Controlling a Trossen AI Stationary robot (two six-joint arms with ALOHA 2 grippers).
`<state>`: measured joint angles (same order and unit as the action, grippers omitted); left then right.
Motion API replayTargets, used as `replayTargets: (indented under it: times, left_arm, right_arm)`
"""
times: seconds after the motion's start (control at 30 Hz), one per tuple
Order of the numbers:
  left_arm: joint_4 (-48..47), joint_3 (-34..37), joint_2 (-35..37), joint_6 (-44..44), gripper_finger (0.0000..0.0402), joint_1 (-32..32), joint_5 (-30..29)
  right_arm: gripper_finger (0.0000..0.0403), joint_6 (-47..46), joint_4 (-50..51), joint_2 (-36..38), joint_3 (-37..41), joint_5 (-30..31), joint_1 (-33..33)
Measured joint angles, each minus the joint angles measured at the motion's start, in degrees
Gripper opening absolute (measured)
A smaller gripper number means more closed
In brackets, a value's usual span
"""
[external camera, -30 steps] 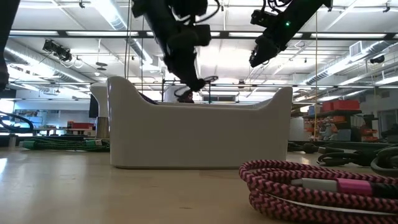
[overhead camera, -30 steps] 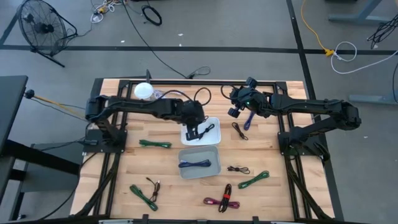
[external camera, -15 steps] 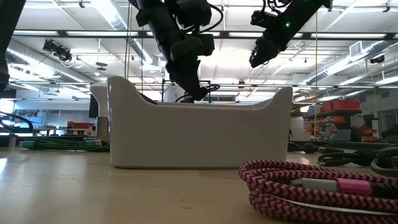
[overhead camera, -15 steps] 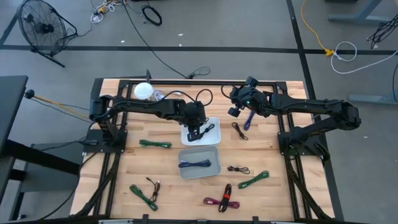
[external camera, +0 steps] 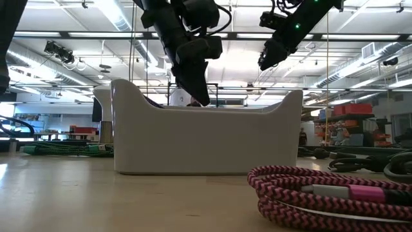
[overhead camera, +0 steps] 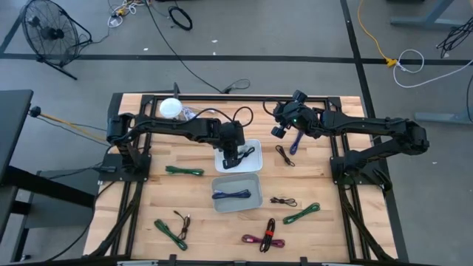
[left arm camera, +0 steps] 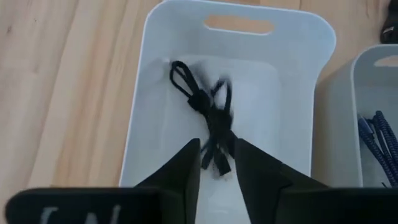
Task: Pick & Place USB Port
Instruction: Put the black charger cable into the white container, then put the violet charger cable into the gray container
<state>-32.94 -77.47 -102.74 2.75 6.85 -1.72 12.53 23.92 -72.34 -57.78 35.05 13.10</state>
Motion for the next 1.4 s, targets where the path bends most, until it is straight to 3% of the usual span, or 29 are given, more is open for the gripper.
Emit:
replayTargets:
  times: [0.13,0.4,0.8,1.03,1.23,1.4]
  left_arm:
    - [0.11,0.00,0.00,-0.38,0.0124,0.00,-0.43]
    - [0.06,0.00,0.00,-2.28,0.0131,0.00,-7.38]
    - [-1.73,0.00,0.02,-8.01,0.0131,0.00,-11.94]
    - [-0.85,0.00,0.02,-8.60,0.0131,0.00,-13.72]
    - [0.08,0.00,0.02,-8.58,0.0131,-0.02,-13.70]
    - [2.29,0.00,0.04,-9.61,0.0131,0.00,-13.70]
  right_arm:
    - [0.0100,0.00,0.02,0.00,0.00,0.00,0.00]
    - [0.0100,-3.10,2.99,0.00,0.00,0.00,0.00]
    - [0.0100,-23.41,23.96,0.01,2.67,-0.20,0.00]
    - [0.0100,-34.22,21.81,0.00,10.76,-5.06,0.00]
    - [0.0100,-55.76,20.08,0.00,16.24,-5.72,0.49]
    - [0.0100,-67.54,17.00,0.00,19.28,-6.89,0.44]
